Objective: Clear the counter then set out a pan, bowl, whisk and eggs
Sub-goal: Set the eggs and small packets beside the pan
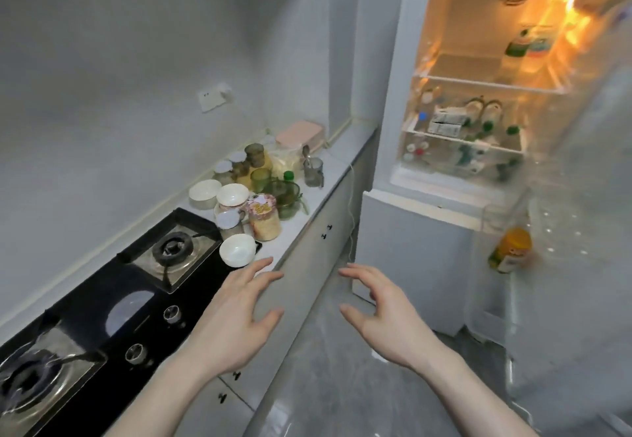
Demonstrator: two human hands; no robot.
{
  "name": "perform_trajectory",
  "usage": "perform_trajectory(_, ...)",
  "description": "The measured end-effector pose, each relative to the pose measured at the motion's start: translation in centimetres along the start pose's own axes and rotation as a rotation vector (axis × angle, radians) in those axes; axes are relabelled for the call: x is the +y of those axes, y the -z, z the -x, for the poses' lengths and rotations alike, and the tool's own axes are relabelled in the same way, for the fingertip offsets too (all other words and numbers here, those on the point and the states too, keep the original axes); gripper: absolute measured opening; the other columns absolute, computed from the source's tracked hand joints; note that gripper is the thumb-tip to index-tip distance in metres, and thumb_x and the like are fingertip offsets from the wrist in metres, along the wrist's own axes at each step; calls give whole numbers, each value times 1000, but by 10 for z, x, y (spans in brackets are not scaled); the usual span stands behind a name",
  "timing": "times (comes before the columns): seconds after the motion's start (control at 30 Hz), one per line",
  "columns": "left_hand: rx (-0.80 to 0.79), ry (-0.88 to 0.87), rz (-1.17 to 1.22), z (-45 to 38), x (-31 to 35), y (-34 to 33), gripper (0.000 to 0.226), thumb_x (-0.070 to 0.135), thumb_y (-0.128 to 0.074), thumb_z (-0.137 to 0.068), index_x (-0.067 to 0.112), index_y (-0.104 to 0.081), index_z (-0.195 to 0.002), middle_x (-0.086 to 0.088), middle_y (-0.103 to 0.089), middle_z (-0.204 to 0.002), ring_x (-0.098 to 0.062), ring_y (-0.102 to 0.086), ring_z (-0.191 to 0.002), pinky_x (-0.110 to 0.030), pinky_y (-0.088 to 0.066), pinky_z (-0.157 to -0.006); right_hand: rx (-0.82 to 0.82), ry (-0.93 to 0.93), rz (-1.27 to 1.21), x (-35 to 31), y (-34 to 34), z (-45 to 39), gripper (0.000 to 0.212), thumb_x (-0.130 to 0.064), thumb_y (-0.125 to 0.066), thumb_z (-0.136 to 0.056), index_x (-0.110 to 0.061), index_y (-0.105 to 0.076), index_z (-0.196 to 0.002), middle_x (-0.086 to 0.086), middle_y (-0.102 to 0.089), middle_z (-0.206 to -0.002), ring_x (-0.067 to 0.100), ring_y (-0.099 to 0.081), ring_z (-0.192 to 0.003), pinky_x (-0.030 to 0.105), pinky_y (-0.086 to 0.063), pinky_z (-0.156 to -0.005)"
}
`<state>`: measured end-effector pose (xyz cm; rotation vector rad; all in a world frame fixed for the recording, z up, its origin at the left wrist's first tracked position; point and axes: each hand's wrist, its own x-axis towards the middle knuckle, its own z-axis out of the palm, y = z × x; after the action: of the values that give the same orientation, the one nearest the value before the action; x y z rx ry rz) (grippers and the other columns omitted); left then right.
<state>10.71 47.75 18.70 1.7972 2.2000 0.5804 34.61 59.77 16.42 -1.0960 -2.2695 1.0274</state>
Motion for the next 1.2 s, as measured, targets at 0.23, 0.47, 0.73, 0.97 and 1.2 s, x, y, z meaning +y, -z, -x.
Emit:
perform_trajectory(0.23, -78, -255, 60, -91, 34, -17, 50, 41, -65, -91, 41, -49, -139, 28, -26, -155, -1, -25, -143, -16, -20, -111, 275, -153, 56, 26, 57, 12, 47, -35, -68, -91, -42, -54, -135, -29, -44, -144, -10, -42, -133, 27, -40, -113)
perform_trajectory(0.47, -134, -454, 109, -152, 57, -37, 52, 44, -65, -91, 38, -50, -140, 24, -29, -156, -3, -26, -144, -28, -27, -119, 584, -215, 122, 32, 101, 33, 46, -22, -75, -87, -38, -61, -128, -24, -50, -140, -6, -46, -132, 35, -46, -109)
perform_trajectory(0.73, -125, -612, 92, -187, 94, -30, 52, 44, -64, -91, 37, -50, -140, 21, -29, -157, -4, -26, -144, -20, -21, -116, 803, -269, 301, 31, 155, 46, 42, -20, -76, -87, -31, -64, -126, -17, -53, -135, 1, -50, -129, 30, -39, -111)
perform_trajectory(0.97, -85, -670, 80, -206, 116, -24, 51, 44, -64, -91, 38, -50, -140, 22, -31, -156, -1, -26, -142, -11, -15, -111, 695, -442, 442, 55, 184, 44, 52, -32, -73, -88, -30, -55, -137, -8, -49, -143, 16, -48, -134, 29, -36, -112)
perform_trajectory(1.2, -87, -671, 84, -209, 115, -28, 51, 45, -64, -90, 38, -50, -139, 25, -33, -153, 0, -29, -141, -16, -23, -113, 535, -604, 543, 75, 178, 31, 74, -45, -68, -88, -21, -39, -151, -3, -51, -147, 20, -32, -138, 32, -34, -115)
